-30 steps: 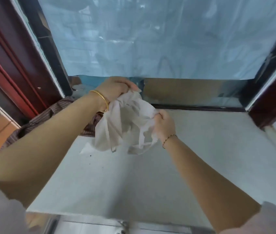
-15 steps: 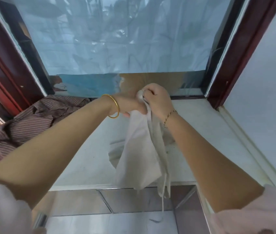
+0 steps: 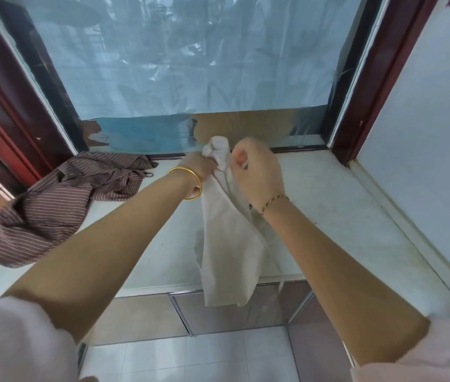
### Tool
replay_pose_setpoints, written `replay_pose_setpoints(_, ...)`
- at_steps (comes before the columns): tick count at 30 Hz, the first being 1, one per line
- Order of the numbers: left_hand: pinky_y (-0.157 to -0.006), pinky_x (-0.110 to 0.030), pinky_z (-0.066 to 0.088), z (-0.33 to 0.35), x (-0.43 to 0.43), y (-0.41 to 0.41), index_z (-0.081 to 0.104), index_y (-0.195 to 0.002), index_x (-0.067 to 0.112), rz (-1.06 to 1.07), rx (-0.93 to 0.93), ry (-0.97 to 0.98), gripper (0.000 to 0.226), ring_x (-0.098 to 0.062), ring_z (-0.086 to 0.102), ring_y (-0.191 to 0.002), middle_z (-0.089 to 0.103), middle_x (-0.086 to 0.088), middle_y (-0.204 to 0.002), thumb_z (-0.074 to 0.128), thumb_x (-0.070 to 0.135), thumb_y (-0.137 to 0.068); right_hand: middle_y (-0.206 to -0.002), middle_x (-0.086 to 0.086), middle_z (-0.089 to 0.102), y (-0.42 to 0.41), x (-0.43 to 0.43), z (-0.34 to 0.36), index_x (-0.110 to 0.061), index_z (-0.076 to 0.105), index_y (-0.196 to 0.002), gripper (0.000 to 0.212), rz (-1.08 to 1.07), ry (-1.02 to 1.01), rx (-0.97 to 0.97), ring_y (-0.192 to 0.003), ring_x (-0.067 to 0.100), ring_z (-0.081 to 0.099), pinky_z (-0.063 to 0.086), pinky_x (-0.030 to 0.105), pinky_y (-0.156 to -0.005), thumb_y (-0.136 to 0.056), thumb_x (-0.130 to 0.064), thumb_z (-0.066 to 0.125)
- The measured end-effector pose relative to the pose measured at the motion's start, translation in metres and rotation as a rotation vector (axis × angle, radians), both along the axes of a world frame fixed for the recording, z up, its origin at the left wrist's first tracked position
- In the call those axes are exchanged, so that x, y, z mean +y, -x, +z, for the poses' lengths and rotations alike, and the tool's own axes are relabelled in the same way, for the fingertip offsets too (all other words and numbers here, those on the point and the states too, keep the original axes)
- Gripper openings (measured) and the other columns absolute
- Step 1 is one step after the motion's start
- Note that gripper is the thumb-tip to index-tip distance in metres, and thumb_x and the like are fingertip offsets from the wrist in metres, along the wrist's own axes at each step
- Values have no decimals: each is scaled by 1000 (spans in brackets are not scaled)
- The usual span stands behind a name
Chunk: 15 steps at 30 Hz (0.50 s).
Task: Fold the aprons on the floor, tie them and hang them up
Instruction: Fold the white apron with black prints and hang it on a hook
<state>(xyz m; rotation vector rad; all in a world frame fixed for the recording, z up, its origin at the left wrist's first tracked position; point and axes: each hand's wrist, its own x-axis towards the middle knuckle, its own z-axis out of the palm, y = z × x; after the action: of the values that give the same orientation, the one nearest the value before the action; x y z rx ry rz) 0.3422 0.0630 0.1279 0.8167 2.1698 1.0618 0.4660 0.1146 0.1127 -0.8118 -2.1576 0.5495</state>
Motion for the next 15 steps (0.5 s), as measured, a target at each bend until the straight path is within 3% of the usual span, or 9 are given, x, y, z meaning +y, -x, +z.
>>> replay_pose_setpoints(3, -89, -39, 48, -4, -2, 4, 60, -111, 10, 29, -57, -113, 26, -24, 55, -89, 60, -11, -100, 49, 25, -93, -100, 9, 65, -8, -2, -33, -7, 61, -98, 13, 96, 319, -291, -89, 26, 62, 53, 41, -78, -91, -9, 49)
replay_pose_setpoints(5, -94, -42, 47, -5, -4, 4, 59, -118, 9, 28, -103, -174, 34, -26, 59, -97, 63, -10, -108, 55, 30, -91, -102, 2, 60, -17, -5, -49, -10, 59, -102, 13, 215, 648, -295, -88, 21, 60, 57, 34, -65, -90, -10, 55)
replay_pose_setpoints(7, -98, -44, 47, -7, -3, 3, 59, -122, 9, 33, -113, -202, 41, -28, 60, -105, 64, -11, -115, 59, 34, -89, -83, -1, 56, -21, -9, -56, -10, 60, -98, 12, 332, 850, -283, -71, 16, 57, 51, 27, -50, -86, -11, 61)
replay_pose_setpoints(11, -99, -42, 47, -10, 2, 4, 62, -117, 9, 87, -222, -298, 38, -28, 61, -105, 66, -9, -110, 64, 32, -87, -68, -6, 56, -22, -14, -54, -14, 57, -82, 7, 390, 845, -452, -56, 8, 58, 36, 22, -54, -86, -9, 55)
replay_pose_setpoints(13, -98, -41, 47, -9, 4, 7, 60, -120, 8, 96, -271, -321, 43, -27, 61, -103, 65, -8, -110, 64, 35, -86, -71, -5, 56, -22, -6, -55, -19, 54, -78, 15, 306, 876, -407, -55, 9, 57, 39, 23, -53, -90, -10, 54)
replay_pose_setpoints(15, -96, -40, 48, -8, 4, 12, 58, -122, 7, 58, -140, -239, 49, -26, 60, -102, 64, -8, -111, 62, 40, -87, -80, 0, 60, -25, 8, -51, -21, 55, -87, 9, 122, 863, -330, -59, 15, 60, 49, 30, -58, -91, -12, 56)
